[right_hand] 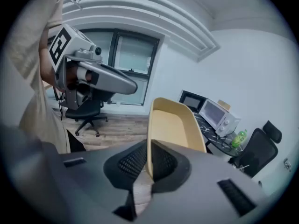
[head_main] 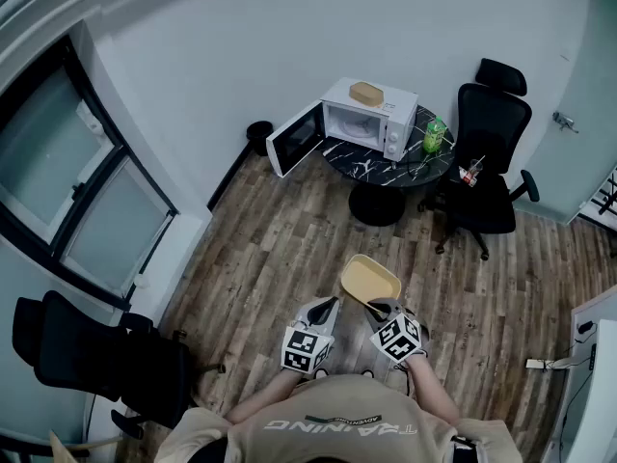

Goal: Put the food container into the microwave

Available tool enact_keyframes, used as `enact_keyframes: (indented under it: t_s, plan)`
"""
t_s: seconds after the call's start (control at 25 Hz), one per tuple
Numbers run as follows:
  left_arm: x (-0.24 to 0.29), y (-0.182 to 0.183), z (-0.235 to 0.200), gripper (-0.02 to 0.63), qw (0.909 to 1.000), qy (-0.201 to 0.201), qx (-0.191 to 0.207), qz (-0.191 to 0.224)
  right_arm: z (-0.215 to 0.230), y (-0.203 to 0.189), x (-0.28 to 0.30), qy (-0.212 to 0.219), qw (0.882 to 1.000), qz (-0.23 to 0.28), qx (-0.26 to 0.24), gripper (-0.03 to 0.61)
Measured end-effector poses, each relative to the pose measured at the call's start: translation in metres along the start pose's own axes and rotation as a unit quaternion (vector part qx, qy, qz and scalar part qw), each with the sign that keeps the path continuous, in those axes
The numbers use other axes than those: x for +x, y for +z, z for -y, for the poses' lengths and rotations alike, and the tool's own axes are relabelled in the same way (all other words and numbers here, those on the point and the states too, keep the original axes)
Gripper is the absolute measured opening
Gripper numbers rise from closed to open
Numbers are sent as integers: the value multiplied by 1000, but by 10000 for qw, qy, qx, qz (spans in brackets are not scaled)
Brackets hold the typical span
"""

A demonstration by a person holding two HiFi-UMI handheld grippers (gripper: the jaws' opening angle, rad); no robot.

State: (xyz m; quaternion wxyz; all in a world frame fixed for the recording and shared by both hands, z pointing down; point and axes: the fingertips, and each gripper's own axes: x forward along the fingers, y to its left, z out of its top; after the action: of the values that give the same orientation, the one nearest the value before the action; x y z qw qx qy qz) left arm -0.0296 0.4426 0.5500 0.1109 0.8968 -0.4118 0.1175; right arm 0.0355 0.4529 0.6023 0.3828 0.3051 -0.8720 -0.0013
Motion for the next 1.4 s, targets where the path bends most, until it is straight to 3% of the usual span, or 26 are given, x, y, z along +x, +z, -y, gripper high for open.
enact_keyframes:
  t_s: [0.48, 0.88, 1.04, 1.16, 1.4]
  plan:
    - [11, 25, -34, 8, 9989, -285, 314, 178, 25, 40, 32, -228, 9996, 109, -132, 23]
    - [12, -21, -61, 8, 9987, -465, -108, -176, -1, 15, 53, -162, 9988, -408, 196, 23]
    - [29, -26, -81, 8, 9991, -291, -258, -190, 7, 7, 65, -81, 9984, -532, 146, 23]
    - [41, -26, -81, 8, 9986, -131, -457, -220, 21, -2, 65, 18, 9982, -588, 60, 23]
    - [93, 9, -80, 8, 9993, -175, -304, -138, 86, -10, 74, -27, 9992, -379, -113, 23]
